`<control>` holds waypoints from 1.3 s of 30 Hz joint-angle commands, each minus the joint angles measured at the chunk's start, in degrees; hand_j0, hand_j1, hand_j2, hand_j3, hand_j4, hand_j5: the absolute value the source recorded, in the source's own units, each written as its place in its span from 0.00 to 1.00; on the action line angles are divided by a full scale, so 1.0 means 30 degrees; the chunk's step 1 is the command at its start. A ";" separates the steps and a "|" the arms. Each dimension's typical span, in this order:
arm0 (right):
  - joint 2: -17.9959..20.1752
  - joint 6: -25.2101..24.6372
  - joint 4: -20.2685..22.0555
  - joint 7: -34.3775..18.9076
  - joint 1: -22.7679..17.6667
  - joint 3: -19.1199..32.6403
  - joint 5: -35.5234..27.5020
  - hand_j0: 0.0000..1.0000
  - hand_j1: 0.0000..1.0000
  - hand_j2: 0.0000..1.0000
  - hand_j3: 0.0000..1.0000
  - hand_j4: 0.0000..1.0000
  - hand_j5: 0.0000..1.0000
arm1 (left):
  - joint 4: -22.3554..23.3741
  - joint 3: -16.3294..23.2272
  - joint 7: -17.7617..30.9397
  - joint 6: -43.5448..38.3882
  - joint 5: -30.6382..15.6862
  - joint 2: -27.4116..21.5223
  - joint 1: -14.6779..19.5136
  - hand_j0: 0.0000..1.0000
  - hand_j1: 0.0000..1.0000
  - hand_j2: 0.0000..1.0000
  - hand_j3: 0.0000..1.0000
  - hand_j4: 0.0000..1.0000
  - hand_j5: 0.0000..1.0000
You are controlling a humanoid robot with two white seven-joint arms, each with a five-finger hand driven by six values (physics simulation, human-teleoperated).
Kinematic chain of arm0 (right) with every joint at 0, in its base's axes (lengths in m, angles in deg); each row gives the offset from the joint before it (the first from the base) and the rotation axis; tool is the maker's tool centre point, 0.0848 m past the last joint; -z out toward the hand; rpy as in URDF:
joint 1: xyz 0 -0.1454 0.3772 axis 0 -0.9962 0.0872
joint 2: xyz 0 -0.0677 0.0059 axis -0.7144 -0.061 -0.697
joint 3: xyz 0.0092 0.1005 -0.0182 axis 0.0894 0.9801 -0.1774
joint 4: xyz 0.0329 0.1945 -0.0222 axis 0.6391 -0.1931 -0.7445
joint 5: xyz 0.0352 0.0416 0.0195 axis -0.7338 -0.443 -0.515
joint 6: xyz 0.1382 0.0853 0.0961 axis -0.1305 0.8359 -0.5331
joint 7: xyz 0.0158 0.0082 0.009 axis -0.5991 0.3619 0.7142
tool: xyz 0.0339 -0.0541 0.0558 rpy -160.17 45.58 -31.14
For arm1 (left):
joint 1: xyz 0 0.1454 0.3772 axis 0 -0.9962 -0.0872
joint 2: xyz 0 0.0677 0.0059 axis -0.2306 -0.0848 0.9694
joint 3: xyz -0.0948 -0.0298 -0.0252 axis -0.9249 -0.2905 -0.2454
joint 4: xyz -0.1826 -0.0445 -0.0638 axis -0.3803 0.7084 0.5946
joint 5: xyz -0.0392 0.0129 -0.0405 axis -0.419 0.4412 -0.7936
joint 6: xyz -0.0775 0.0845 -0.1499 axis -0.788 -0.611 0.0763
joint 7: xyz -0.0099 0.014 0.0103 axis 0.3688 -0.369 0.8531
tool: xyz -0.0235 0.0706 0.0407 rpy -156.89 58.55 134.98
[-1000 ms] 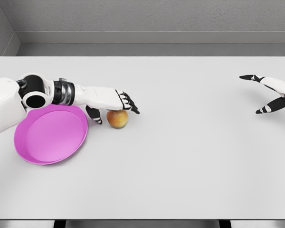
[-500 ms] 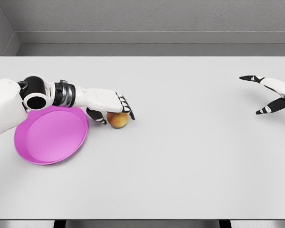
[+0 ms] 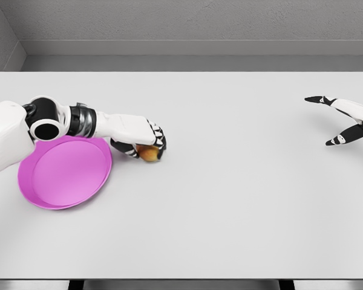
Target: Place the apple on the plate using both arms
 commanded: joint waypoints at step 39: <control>0.0020 -0.0049 0.0042 0.0007 -0.0059 0.0017 -0.0143 1.00 1.00 1.00 1.00 1.00 1.00 | -0.3729 -0.1801 -0.0030 -0.0026 -0.2879 -0.9353 -0.0909 1.00 1.00 1.00 1.00 1.00 1.00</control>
